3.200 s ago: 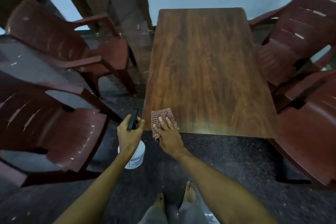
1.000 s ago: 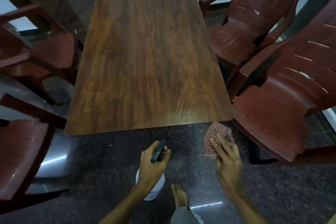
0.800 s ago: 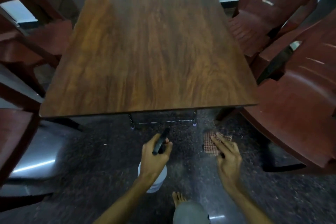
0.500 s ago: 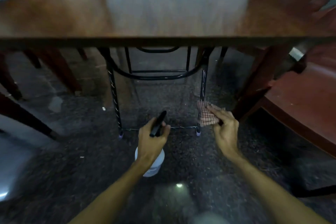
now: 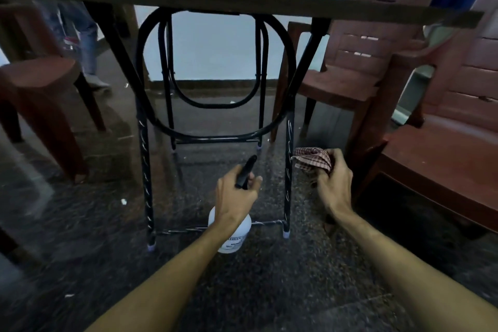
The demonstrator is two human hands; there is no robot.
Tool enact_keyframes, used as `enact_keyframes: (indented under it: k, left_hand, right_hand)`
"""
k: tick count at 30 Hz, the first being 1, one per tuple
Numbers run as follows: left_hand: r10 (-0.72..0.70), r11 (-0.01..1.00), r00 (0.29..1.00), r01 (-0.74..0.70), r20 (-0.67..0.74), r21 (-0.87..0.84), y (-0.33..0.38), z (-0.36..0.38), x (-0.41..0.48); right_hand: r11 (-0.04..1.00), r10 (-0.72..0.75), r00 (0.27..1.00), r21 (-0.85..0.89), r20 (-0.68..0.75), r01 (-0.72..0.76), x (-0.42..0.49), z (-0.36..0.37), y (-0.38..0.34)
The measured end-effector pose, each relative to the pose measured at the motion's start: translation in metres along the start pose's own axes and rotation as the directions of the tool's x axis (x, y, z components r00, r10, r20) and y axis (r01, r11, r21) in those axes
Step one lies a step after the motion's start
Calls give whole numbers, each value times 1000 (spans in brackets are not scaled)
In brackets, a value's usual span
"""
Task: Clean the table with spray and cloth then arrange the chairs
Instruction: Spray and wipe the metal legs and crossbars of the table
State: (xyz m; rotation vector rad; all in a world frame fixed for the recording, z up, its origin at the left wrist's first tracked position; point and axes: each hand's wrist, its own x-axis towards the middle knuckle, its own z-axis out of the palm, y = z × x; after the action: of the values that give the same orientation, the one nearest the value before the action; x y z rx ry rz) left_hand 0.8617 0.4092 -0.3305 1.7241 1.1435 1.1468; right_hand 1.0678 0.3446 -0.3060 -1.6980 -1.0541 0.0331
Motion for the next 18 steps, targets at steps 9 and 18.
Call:
enact_keyframes:
  k: [9,18]
  left_hand:
    - [-2,1000,1000,2,-7,5,8,45,32]
    - [45,997,996,-49,-81,-57,2,40,53]
  right_hand:
    - [998,55,994,46,-98,-51,30,8,14]
    - [994,5,983,108,-185,15,53,27,2]
